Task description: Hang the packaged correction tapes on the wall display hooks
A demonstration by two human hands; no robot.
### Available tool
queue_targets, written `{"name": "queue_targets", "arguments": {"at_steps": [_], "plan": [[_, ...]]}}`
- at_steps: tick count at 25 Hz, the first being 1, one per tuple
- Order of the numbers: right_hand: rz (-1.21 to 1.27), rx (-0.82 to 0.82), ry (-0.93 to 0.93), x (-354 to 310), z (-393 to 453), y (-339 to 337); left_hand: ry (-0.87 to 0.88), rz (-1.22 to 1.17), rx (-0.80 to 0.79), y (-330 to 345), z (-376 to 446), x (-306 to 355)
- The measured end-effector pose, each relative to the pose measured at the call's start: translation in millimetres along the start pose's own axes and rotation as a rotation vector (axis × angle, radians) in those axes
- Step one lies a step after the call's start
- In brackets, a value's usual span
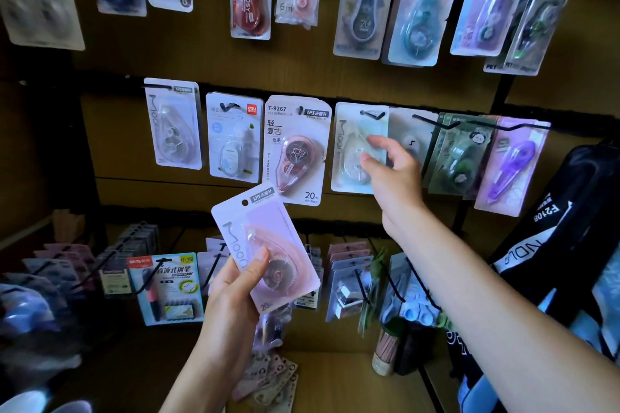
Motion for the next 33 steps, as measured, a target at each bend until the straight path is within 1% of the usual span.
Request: {"name": "queue_targets", "arguments": {"at_steps": [2, 3, 5, 6, 7, 8, 10, 12, 14, 15, 16, 17, 19, 20, 21, 23, 25, 27, 28, 30, 32, 33], "plan": [[-0.079, -0.006, 0.049, 3.3, 7.3, 0.9, -0.002, 0.062, 0.002, -5.2, -0.3, -0.7], [-0.1, 0.021, 0.051, 4.5, 2.0, -1.1, 0.0, 0.088, 0.007, -8.3, -0.5, -0.8], [-0.138, 0.109, -0.04, 13.7, -24.4, -3.4, 0.014, 0.111, 0.017, -12.1, -2.1, 1.5], [-0.147, 0.121, -0.101, 21.2, -45.3, -0.7, 0.026, 0.124, 0.017, -12.4, -3.3, 4.0], [-0.134, 0.095, -0.144, 31.6, -68.4, 3.3, 0.042, 0.128, 0.024, -13.2, -3.4, 6.2], [-0.1, 0.036, -0.154, 43.8, -93.9, 9.2, 0.057, 0.12, 0.056, -15.6, -4.4, 7.7], [-0.044, -0.095, -0.083, 76.8, -139.5, 21.6, 0.092, 0.089, 0.196, -30.5, -5.2, 10.4], [-0.06, -0.189, 0.077, 124.2, -177.7, 34.6, 0.139, 0.034, 0.389, -57.2, -13.3, 8.8], [-0.131, -0.259, 0.244, 177.0, -204.8, 44.5, 0.184, 0.003, 0.587, -89.9, -28.8, -3.7], [-0.166, -0.308, 0.328, 203.3, -215.4, 51.2, 0.177, 0.009, 0.687, -106.4, -40.0, -15.0], [-0.187, -0.362, 0.431, 229.8, -223.5, 58.0, 0.141, 0.04, 0.766, -121.3, -52.6, -30.3], [-0.196, -0.416, 0.553, 253.9, -229.6, 63.2, 0.083, 0.108, 0.812, -132.1, -66.4, -47.3], [-0.208, -0.519, 0.781, 297.1, -242.0, 74.0, -0.097, 0.243, 0.83, -154.3, -98.8, -93.4], [-0.233, -0.573, 0.857, 315.7, -248.8, 78.8, -0.195, 0.265, 0.847, -166.1, -118.5, -117.4], [-0.267, -0.619, 0.908, 332.3, -254.2, 83.4, -0.287, 0.267, 0.879, -179.8, -138.2, -140.0], [-0.325, -0.661, 0.96, 361.9, -259.2, 93.2, -0.429, 0.261, 0.957, -208.4, -173.7, -180.0], [-0.359, -0.685, 0.982, 387.7, -257.3, 108.6, -0.511, 0.27, 0.989, -231.1, -193.2, -206.0], [-0.376, -0.708, 1.0, 416.8, -250.0, 132.5, -0.557, 0.292, 1.008, -251.3, -197.0, -220.9], [-0.391, -0.699, 1.006, 434.0, -246.4, 148.3, -0.569, 0.304, 1.017, -262.9, -196.7, -226.8], [-0.375, -0.627, 1.037, 474.4, -243.5, 180.4, -0.575, 0.315, 0.985, -282.4, -189.9, -235.2], [-0.281, -0.533, 1.094, 511.4, -245.0, 215.2, -0.61, 0.338, 0.964, -298.8, -189.6, -240.6], [-0.19, -0.469, 1.158, 524.3, -247.5, 231.8, -0.636, 0.349, 0.958, -304.8, -190.6, -241.6]]}}
Point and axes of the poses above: each hand's wrist, its own z-axis towards the middle knuckle, its own y-axis out of the palm, x = y × z, the point moved 3 cm from there along z, towards the middle knuckle, and after that the axes turned 14 degrees about -x, right-handed, at the moved point
